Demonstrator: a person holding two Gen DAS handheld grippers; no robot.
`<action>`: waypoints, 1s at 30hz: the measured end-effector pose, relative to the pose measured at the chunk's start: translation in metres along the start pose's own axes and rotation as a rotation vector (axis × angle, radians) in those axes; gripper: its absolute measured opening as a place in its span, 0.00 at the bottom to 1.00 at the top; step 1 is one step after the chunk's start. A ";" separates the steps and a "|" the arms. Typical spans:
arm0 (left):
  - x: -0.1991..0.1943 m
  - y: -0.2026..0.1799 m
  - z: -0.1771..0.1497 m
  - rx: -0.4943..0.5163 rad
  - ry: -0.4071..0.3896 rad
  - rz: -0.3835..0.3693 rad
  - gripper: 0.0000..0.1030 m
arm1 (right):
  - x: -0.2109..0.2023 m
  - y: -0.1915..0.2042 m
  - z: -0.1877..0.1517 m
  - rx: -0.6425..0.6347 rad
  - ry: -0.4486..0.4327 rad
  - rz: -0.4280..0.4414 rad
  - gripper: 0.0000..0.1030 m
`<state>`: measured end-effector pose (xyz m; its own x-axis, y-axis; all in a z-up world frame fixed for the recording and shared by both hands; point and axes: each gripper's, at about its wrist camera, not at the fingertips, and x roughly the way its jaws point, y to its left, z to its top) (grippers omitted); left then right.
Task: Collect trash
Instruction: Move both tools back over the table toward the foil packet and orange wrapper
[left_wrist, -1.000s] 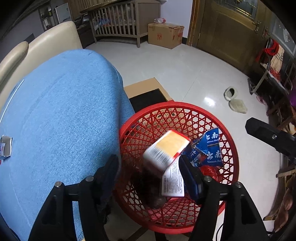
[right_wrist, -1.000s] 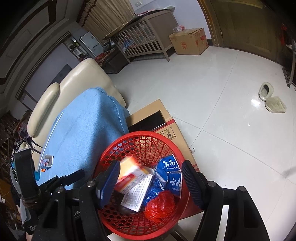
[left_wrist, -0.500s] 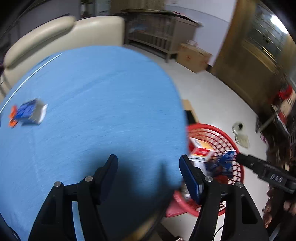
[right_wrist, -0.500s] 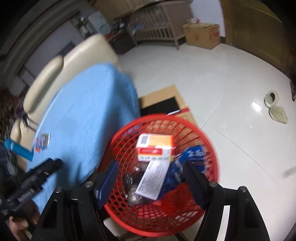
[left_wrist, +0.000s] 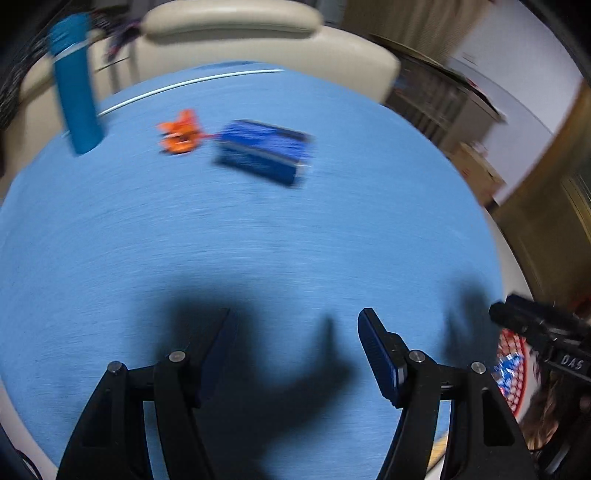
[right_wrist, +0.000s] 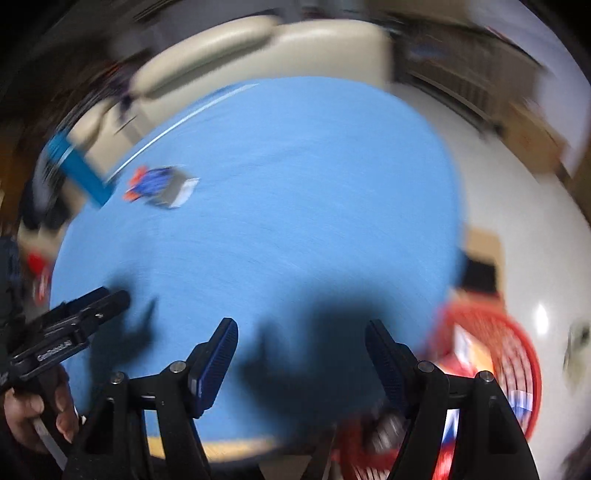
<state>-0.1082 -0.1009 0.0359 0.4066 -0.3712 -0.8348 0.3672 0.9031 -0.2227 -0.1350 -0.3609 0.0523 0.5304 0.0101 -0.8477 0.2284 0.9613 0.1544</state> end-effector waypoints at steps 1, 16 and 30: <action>0.001 0.007 0.001 -0.019 -0.001 0.006 0.68 | 0.005 0.016 0.012 -0.063 -0.007 0.013 0.72; -0.009 0.102 0.012 -0.171 -0.022 0.070 0.68 | 0.092 0.188 0.123 -0.690 0.032 0.072 0.72; 0.019 0.109 0.083 -0.110 -0.055 0.049 0.68 | 0.164 0.156 0.170 -0.504 0.164 0.216 0.65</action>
<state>0.0092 -0.0279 0.0374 0.4682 -0.3342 -0.8180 0.2529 0.9377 -0.2384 0.1265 -0.2560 0.0239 0.3793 0.2250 -0.8975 -0.3098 0.9449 0.1060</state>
